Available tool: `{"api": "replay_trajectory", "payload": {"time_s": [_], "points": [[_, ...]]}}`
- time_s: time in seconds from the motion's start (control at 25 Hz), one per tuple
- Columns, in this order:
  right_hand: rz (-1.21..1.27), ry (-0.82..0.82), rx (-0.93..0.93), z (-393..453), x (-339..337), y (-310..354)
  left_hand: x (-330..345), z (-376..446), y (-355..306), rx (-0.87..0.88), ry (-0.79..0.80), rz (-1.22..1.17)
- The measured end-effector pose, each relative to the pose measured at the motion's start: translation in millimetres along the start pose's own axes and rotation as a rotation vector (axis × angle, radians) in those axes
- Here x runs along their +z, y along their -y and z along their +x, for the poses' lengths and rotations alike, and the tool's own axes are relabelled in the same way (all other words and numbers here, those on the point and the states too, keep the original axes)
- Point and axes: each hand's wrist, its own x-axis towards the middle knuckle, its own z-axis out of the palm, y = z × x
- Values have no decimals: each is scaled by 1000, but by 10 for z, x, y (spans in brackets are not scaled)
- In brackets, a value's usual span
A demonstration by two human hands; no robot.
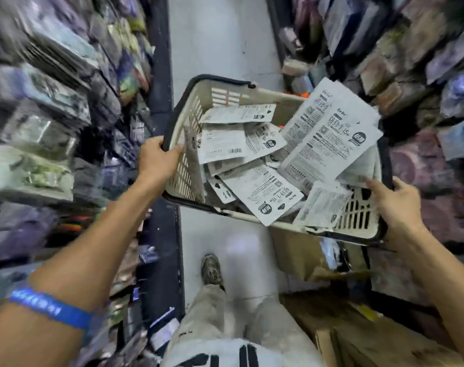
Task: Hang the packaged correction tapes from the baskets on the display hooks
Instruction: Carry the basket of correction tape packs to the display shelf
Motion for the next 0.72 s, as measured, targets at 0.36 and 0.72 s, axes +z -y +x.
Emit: {"api": "replay_trajectory", "payload": {"time_s": [0.36, 0.72], "points": [[-43, 124, -152, 2806, 1708, 1981, 254, 2914, -1220, -56, -115, 14], [-50, 173, -212, 5895, 3249, 4765, 588, 6335, -2939, -116, -232, -118]]}}
